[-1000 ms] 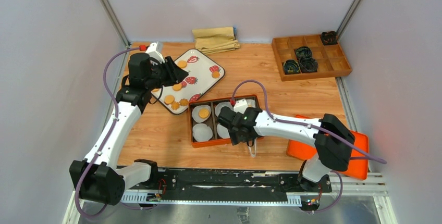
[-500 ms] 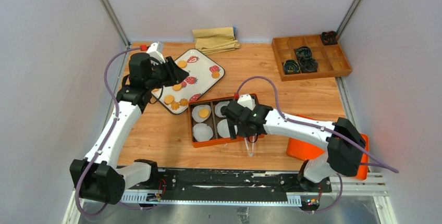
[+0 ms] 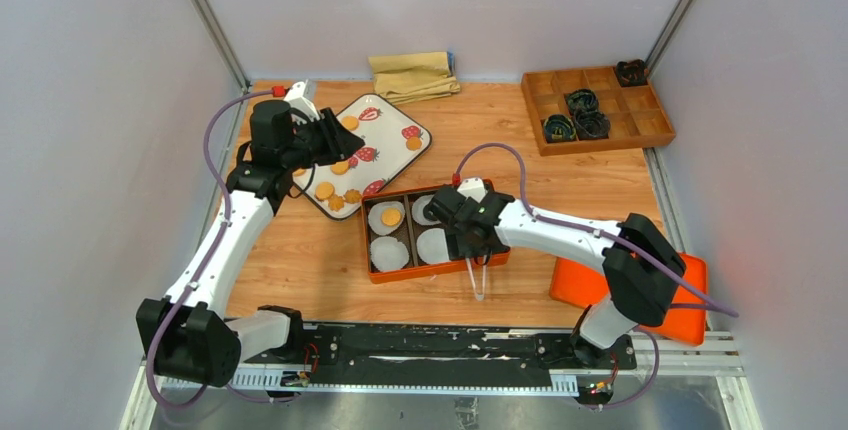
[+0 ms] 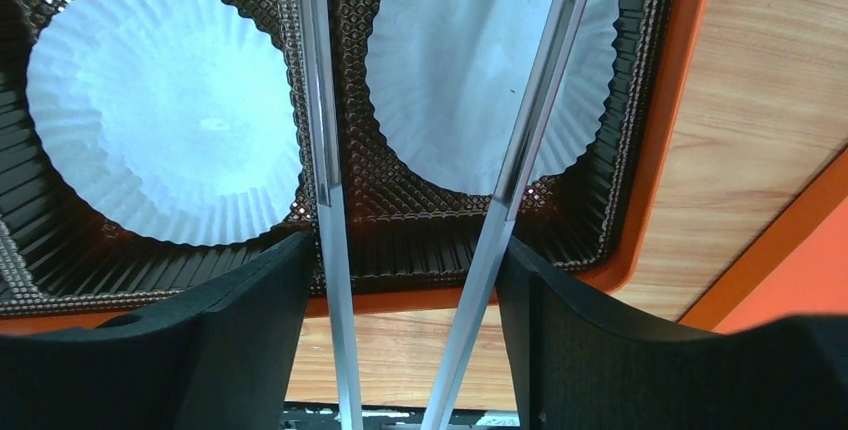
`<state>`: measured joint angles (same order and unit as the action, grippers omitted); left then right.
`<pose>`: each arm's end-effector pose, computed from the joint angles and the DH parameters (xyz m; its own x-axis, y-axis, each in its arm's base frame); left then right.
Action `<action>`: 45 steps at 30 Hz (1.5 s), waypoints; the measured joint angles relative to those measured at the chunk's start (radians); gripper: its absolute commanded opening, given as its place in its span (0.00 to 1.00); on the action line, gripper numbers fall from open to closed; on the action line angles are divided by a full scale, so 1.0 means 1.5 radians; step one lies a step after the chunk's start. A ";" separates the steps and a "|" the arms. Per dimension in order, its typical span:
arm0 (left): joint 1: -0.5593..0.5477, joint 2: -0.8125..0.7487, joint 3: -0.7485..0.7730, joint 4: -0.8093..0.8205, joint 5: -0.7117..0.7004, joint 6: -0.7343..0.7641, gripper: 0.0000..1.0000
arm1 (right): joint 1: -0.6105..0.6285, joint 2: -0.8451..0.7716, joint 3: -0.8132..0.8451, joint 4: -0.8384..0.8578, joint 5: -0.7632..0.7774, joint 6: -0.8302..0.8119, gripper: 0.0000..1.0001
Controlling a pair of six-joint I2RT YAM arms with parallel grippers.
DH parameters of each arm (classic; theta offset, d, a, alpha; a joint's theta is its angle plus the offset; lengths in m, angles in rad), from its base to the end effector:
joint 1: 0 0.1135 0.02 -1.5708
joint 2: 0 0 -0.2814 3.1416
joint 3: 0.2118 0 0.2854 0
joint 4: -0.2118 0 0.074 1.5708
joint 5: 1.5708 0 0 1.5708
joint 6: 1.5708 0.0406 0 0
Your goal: Pack the cookies
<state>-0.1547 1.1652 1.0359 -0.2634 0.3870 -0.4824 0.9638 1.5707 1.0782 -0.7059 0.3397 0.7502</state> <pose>0.2906 -0.0608 0.3529 -0.5610 -0.3473 -0.7515 0.2562 0.7903 -0.5565 0.2022 0.2675 0.2113 -0.8695 -0.1251 -0.4778 -0.1537 0.9879 0.0210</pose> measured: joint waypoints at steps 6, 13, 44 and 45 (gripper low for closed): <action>0.000 0.004 0.000 0.000 0.007 0.000 0.41 | -0.001 -0.024 0.001 0.001 -0.002 -0.005 0.53; 0.000 0.005 0.000 0.000 0.009 0.000 0.41 | -0.004 -0.055 0.004 0.004 0.001 -0.008 0.45; 0.000 0.021 0.031 -0.004 -0.022 0.001 0.41 | -0.030 0.152 0.452 0.007 0.017 -0.270 0.54; 0.000 0.021 0.031 -0.006 -0.026 0.002 0.41 | -0.034 0.177 0.468 0.009 0.015 -0.280 0.53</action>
<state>-0.1547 1.1961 1.0824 -0.2726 0.3481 -0.4789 0.9127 1.8366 1.7802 -0.6926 0.3622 0.3302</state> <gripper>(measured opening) 0.413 0.550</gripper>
